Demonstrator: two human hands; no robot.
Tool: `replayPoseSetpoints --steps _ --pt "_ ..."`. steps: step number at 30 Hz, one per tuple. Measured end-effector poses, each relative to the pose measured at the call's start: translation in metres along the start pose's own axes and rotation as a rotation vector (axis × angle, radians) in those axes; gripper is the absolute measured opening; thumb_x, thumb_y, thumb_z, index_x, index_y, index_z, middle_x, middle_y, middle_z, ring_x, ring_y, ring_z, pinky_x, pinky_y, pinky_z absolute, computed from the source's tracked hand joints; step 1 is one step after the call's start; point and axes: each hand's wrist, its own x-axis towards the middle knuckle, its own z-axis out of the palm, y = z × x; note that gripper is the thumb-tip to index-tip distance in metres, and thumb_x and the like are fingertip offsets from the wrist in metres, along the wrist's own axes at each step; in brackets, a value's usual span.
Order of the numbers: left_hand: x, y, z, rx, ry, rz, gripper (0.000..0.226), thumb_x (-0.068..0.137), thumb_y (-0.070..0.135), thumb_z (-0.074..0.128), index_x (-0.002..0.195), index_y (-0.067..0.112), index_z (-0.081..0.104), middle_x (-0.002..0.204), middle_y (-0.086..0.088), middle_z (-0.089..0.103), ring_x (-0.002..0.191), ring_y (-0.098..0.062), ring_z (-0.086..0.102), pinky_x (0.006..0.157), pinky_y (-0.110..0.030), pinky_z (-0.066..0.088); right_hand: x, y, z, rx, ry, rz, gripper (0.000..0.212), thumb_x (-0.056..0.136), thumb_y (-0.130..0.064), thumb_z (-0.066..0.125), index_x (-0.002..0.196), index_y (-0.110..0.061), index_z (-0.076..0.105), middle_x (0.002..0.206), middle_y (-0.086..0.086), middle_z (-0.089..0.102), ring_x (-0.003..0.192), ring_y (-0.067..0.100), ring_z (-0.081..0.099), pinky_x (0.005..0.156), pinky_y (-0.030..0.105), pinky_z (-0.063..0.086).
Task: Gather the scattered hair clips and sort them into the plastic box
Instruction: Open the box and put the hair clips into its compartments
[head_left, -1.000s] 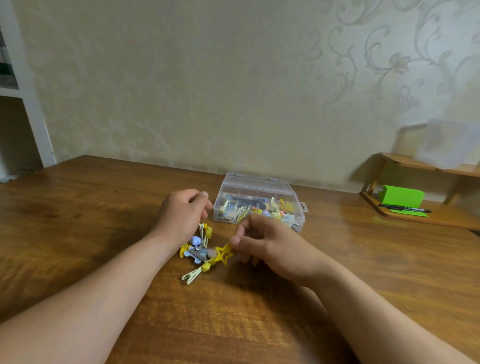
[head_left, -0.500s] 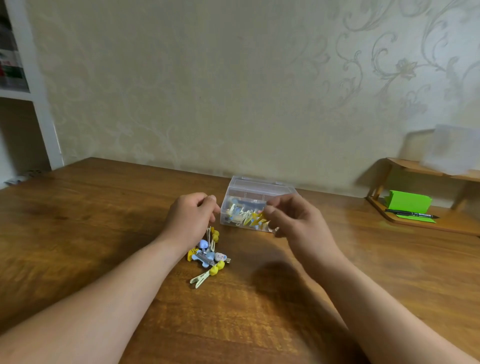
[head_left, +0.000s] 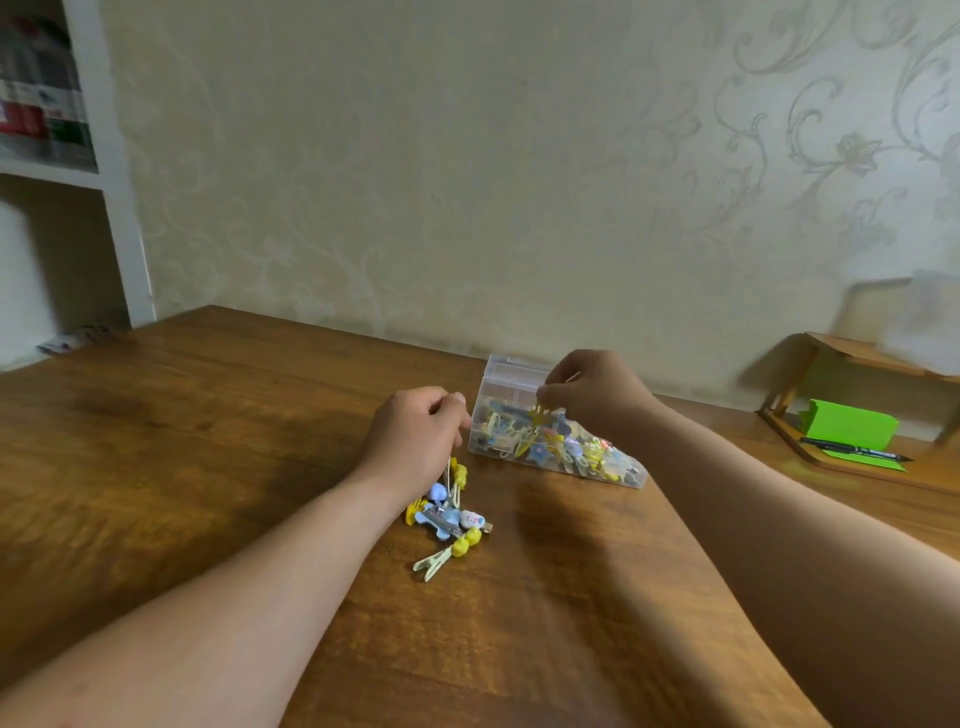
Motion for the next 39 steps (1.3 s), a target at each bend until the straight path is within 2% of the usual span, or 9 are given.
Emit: replayPoseSetpoints --steps 3,7,13,21,24,28,30,33,39 --pt "0.0 -0.001 -0.001 0.009 0.004 0.002 0.039 0.109 0.031 0.052 0.081 0.017 0.075 0.074 -0.001 0.071 0.07 -0.018 0.061 0.07 -0.034 0.048 0.007 -0.001 0.011 -0.081 -0.03 0.017 0.007 0.086 -0.024 0.081 0.083 -0.02 0.076 0.075 0.005 0.076 0.064 0.019 0.066 0.059 0.034 0.055" --pt "0.001 -0.001 0.0 0.014 0.001 0.008 0.039 0.109 0.032 0.051 0.082 0.017 0.075 0.075 -0.001 0.071 0.072 -0.02 0.063 0.072 -0.035 0.051 0.004 -0.002 0.017 -0.122 -0.066 0.016 0.005 0.09 -0.017 0.079 0.088 -0.012 0.078 0.074 0.003 0.072 0.058 0.013 0.059 0.049 0.022 0.044" --pt "0.001 -0.001 -0.001 0.024 0.002 0.006 0.039 0.11 0.032 0.05 0.082 0.019 0.075 0.076 0.0 0.071 0.074 -0.018 0.065 0.071 -0.034 0.051 0.003 -0.002 0.017 -0.147 -0.058 0.018 0.005 0.092 -0.017 0.078 0.088 -0.013 0.078 0.076 0.002 0.074 0.059 0.012 0.059 0.048 0.023 0.043" --pt "0.0 0.0 -0.001 0.023 0.018 0.015 0.04 0.11 0.031 0.05 0.083 0.017 0.076 0.077 -0.003 0.072 0.07 -0.016 0.062 0.065 -0.031 0.048 0.0 0.005 0.023 -0.21 -0.026 -0.006 0.007 0.089 -0.026 0.081 0.084 -0.021 0.08 0.08 -0.002 0.077 0.075 0.017 0.071 0.069 0.034 0.06" --pt "0.001 -0.001 -0.001 0.024 0.017 0.008 0.04 0.109 0.032 0.049 0.084 0.018 0.076 0.078 -0.003 0.072 0.07 -0.016 0.063 0.066 -0.032 0.049 -0.003 0.004 0.021 -0.243 0.048 -0.022 0.008 0.09 -0.027 0.077 0.083 -0.025 0.076 0.078 -0.004 0.075 0.075 0.017 0.071 0.07 0.038 0.062" --pt "0.001 0.0 -0.002 0.015 0.022 -0.005 0.039 0.109 0.033 0.05 0.086 0.017 0.076 0.081 -0.004 0.073 0.072 -0.018 0.063 0.067 -0.033 0.049 -0.016 -0.004 0.017 -0.086 0.168 -0.088 0.007 0.093 -0.026 0.071 0.086 -0.027 0.074 0.079 -0.007 0.074 0.074 0.016 0.071 0.075 0.045 0.065" --pt "0.001 0.0 -0.002 0.013 0.025 -0.009 0.039 0.109 0.032 0.05 0.086 0.015 0.077 0.082 -0.005 0.073 0.079 -0.022 0.067 0.069 -0.033 0.049 -0.031 -0.011 0.018 0.018 0.22 -0.135 0.004 0.094 -0.026 0.071 0.092 -0.025 0.075 0.085 -0.009 0.074 0.078 0.01 0.069 0.073 0.039 0.062" --pt "0.002 0.0 -0.002 0.004 0.038 -0.017 0.04 0.108 0.032 0.051 0.084 0.013 0.077 0.081 -0.007 0.073 0.084 -0.025 0.07 0.072 -0.035 0.051 -0.062 -0.018 0.027 0.135 0.249 -0.209 0.005 0.096 -0.024 0.072 0.092 -0.023 0.075 0.083 -0.01 0.073 0.074 0.002 0.066 0.058 0.016 0.048" --pt "0.0 0.004 -0.007 -0.028 0.059 -0.023 0.039 0.108 0.03 0.052 0.082 0.015 0.077 0.074 0.0 0.071 0.078 -0.018 0.065 0.074 -0.034 0.052 -0.1 -0.014 0.049 0.153 0.098 -0.305 0.011 0.1 -0.03 0.07 0.09 -0.027 0.074 0.076 -0.011 0.072 0.073 0.003 0.065 0.063 0.019 0.049"
